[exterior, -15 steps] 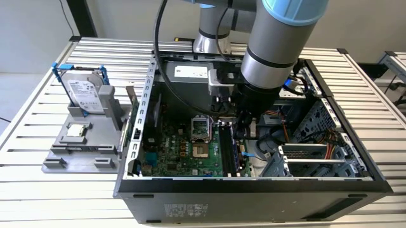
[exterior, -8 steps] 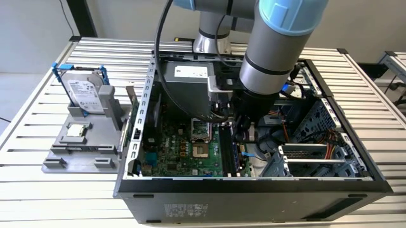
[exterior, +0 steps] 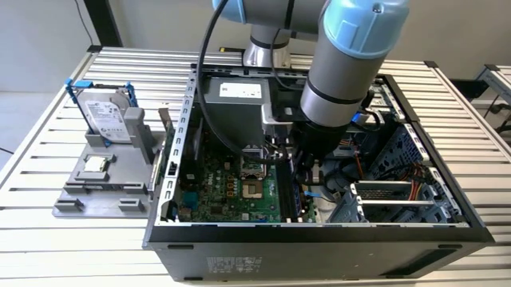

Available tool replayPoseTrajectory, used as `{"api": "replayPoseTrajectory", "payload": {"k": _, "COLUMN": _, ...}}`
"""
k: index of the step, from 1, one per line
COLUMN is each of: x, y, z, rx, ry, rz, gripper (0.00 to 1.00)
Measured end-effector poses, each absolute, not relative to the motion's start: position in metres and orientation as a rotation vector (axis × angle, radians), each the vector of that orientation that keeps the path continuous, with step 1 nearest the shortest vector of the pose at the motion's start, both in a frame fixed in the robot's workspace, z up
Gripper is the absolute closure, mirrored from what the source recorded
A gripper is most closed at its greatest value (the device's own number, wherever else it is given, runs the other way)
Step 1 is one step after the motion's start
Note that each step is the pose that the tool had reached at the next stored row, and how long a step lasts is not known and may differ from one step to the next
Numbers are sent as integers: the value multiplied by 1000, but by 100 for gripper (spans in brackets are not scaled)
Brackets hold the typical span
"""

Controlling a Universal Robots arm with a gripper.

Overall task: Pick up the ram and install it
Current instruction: 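Press down the ram until it locks into place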

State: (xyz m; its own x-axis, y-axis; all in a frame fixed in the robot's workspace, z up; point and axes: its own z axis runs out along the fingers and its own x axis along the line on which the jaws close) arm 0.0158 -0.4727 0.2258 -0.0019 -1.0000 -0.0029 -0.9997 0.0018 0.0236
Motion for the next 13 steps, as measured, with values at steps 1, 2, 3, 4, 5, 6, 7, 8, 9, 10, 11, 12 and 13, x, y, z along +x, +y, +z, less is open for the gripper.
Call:
{"api": "replayPoseTrajectory", "payload": {"k": 1, "x": 16, "y": -473, "z": 224, "rx": 2210, "ry": -2211, "rz": -29, "gripper": 100}}
{"api": "replayPoseTrajectory", "payload": {"k": 2, "x": 16, "y": -473, "z": 223, "rx": 2210, "ry": -2210, "rz": -28, "gripper": 100}}
{"api": "replayPoseTrajectory", "payload": {"k": 3, "x": 16, "y": -473, "z": 221, "rx": 2211, "ry": -2208, "rz": -28, "gripper": 100}}
{"api": "replayPoseTrajectory", "payload": {"k": 4, "x": 16, "y": -473, "z": 220, "rx": 2212, "ry": -2208, "rz": -29, "gripper": 100}}
{"api": "replayPoseTrajectory", "payload": {"k": 5, "x": 16, "y": -473, "z": 220, "rx": 2214, "ry": -2207, "rz": -29, "gripper": 100}}
{"api": "replayPoseTrajectory", "payload": {"k": 6, "x": 16, "y": -473, "z": 220, "rx": 2214, "ry": -2207, "rz": -29, "gripper": 100}}
{"api": "replayPoseTrajectory", "payload": {"k": 7, "x": 16, "y": -472, "z": 223, "rx": 2215, "ry": -2208, "rz": -30, "gripper": 100}}
{"api": "replayPoseTrajectory", "payload": {"k": 8, "x": 16, "y": -472, "z": 227, "rx": 2215, "ry": -2208, "rz": -30, "gripper": 100}}
{"api": "replayPoseTrajectory", "payload": {"k": 9, "x": 16, "y": -472, "z": 232, "rx": 2215, "ry": -2208, "rz": -29, "gripper": 100}}
{"api": "replayPoseTrajectory", "payload": {"k": 10, "x": 16, "y": -473, "z": 237, "rx": 2214, "ry": -2207, "rz": -29, "gripper": 100}}
{"api": "replayPoseTrajectory", "payload": {"k": 11, "x": 16, "y": -473, "z": 241, "rx": 2214, "ry": -2208, "rz": -29, "gripper": 100}}
{"api": "replayPoseTrajectory", "payload": {"k": 12, "x": 16, "y": -473, "z": 245, "rx": 2214, "ry": -2207, "rz": -29, "gripper": 100}}
{"api": "replayPoseTrajectory", "payload": {"k": 13, "x": 16, "y": -473, "z": 250, "rx": 2214, "ry": -2208, "rz": -29, "gripper": 100}}
